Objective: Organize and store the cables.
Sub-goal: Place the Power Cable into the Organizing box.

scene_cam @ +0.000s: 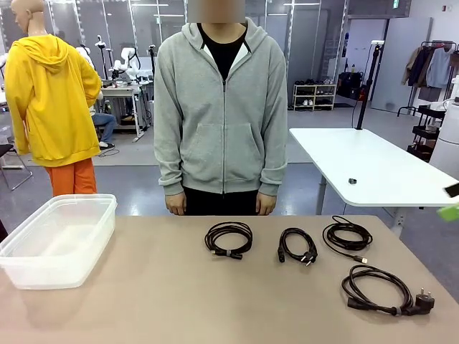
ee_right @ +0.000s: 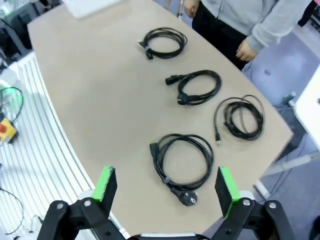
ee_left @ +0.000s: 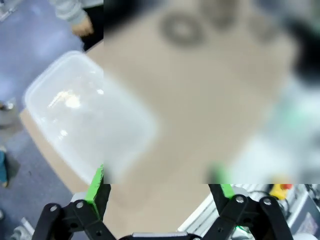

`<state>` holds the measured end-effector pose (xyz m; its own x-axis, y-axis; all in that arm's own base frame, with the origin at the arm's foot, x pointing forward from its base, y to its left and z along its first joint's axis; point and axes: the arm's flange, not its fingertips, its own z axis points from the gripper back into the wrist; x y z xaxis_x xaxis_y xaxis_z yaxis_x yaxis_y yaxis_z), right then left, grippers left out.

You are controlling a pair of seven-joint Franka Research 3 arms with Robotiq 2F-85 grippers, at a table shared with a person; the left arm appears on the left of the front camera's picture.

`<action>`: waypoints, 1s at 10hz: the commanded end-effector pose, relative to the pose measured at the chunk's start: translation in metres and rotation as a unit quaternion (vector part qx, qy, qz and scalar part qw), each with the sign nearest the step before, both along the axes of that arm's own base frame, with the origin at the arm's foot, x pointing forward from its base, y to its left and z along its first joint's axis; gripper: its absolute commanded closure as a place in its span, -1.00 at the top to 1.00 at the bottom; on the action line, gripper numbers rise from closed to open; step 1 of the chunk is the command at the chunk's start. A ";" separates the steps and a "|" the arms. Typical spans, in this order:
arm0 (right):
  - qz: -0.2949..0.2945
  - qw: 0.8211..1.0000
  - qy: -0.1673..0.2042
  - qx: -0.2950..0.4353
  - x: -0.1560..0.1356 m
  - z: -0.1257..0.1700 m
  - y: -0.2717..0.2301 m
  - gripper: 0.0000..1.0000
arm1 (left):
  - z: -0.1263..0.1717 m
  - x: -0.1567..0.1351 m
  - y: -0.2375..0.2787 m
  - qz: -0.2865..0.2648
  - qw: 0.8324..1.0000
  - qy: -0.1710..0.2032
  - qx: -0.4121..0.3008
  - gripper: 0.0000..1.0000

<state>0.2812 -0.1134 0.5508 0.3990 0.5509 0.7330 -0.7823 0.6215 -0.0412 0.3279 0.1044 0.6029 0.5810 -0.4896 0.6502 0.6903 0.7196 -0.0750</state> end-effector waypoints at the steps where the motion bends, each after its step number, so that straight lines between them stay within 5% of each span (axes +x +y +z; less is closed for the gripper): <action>1: 0.010 0.999 -0.027 0.016 -0.014 -0.011 -0.032 1.00 | -0.001 -0.012 0.025 0.002 0.999 -0.031 -0.013 1.00; 10: -0.061 0.996 -0.046 0.051 -0.052 -0.008 -0.080 1.00 | -0.008 -0.046 0.071 0.047 0.996 -0.074 -0.023 1.00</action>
<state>0.2359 -0.1914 0.5411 0.3977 0.4399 0.8052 -0.7067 0.7065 -0.0369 0.2876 0.1765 0.6014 0.5646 -0.3894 0.7277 0.6122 0.7889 -0.0528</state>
